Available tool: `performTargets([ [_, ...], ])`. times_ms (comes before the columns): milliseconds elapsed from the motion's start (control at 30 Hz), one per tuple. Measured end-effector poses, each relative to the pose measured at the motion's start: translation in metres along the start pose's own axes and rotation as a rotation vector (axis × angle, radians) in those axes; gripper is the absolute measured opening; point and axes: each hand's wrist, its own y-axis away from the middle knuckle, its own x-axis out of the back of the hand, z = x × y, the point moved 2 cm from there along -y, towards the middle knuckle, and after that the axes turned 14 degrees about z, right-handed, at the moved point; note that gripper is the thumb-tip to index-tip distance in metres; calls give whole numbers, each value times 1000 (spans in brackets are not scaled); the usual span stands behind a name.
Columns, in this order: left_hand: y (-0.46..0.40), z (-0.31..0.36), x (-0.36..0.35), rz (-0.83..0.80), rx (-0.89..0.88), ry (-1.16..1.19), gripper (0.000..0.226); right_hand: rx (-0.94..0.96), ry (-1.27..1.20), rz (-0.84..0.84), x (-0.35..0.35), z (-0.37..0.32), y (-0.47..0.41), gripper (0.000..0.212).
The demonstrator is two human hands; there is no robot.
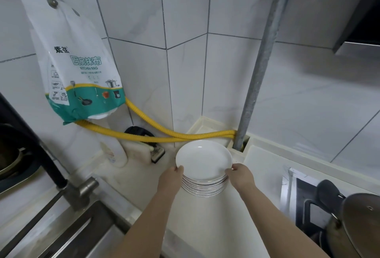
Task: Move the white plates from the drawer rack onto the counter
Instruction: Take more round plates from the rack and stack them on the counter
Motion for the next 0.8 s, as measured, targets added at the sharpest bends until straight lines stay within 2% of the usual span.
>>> performTargets([
  [233,37,-22,6,-60,-137,-214,38,196,211,-74,10,12,33,33],
  [333,62,-34,13,-138,-164,-335,51,277,320,-125,18,22,57,41],
  [433,91,-45,19,-151,-220,-492,55,322,405,-167,24,38,79,45],
  [667,190,-68,31,-129,-238,-726,46,459,524,-271,48,82,149,41],
  [800,257,-82,32,-95,-265,-817,44,620,630,-303,66,112,190,24],
])
